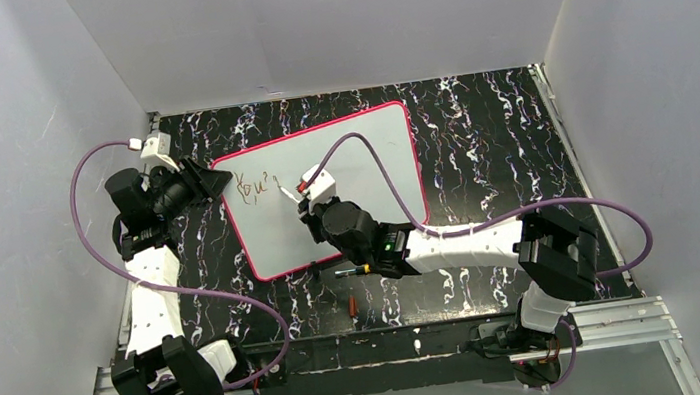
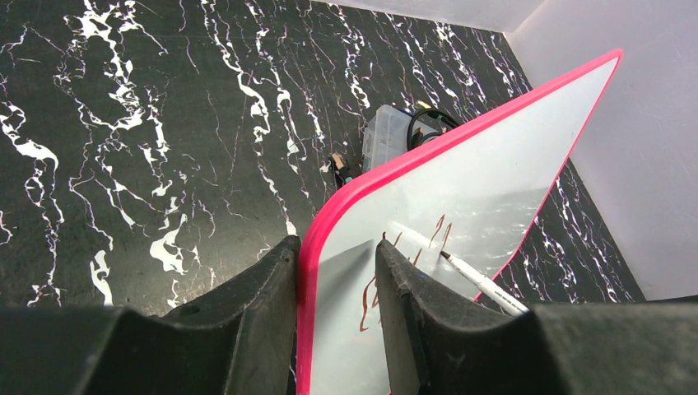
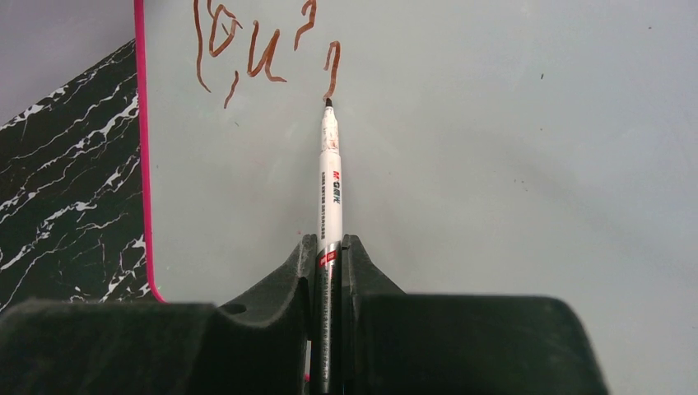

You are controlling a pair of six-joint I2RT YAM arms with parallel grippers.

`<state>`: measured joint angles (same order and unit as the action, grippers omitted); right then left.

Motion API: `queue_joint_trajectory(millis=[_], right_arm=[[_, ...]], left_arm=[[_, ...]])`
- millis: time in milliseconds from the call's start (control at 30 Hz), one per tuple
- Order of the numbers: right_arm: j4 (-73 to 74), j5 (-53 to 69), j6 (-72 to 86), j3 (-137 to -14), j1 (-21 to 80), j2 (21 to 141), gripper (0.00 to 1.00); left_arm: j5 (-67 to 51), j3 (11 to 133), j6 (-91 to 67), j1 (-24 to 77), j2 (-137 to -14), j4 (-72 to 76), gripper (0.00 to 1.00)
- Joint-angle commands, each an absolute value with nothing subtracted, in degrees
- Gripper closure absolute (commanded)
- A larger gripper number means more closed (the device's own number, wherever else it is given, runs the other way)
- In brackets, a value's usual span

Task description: Write a sentence on the whiteboard

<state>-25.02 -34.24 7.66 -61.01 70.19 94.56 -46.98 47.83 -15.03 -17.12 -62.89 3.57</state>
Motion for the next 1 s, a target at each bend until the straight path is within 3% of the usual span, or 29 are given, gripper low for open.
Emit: queue_joint_trajectory(millis=[0,967], right_arm=[[-27.1,-38.1,7.1,-62.9,70.0,94.1,0.99],[-30.3,-38.3,5.8,-61.2,69.5,92.3,0.99]], left_arm=[[-49.8,48.5,-14.9,-16.5,-60.7,2.7,0.64],[-49.5,48.4,-14.7,-16.5,-60.3,2.4,0.64]])
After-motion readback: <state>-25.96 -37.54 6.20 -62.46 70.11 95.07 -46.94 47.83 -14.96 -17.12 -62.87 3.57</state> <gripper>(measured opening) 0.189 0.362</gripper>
